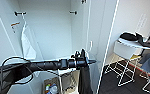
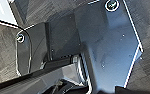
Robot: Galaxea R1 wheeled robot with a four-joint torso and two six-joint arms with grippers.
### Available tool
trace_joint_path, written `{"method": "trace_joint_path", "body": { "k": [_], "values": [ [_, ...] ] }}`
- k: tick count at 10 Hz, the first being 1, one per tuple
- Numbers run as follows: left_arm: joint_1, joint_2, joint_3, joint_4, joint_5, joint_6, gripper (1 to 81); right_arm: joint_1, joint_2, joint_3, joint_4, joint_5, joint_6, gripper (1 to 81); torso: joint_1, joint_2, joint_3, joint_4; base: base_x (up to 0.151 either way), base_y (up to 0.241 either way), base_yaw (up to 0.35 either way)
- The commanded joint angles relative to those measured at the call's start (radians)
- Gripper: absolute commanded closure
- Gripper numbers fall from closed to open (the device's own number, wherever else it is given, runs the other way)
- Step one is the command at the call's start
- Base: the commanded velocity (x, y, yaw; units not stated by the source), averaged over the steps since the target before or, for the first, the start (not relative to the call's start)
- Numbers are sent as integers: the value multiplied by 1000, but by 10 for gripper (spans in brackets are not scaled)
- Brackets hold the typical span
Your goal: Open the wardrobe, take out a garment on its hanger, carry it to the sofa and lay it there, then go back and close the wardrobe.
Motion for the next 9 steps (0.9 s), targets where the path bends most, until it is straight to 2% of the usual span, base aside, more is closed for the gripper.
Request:
{"method": "trace_joint_path", "body": {
  "k": [1,9],
  "values": [
    [-184,1,25,26,-17,18,811,36,8,7,9,-66,-3,10,0,0,0,0,0,0,-159],
    [-184,-2,27,29,-18,18,811,42,10,7,5,-67,-5,10,0,0,0,0,0,0,-165]
  ]
}}
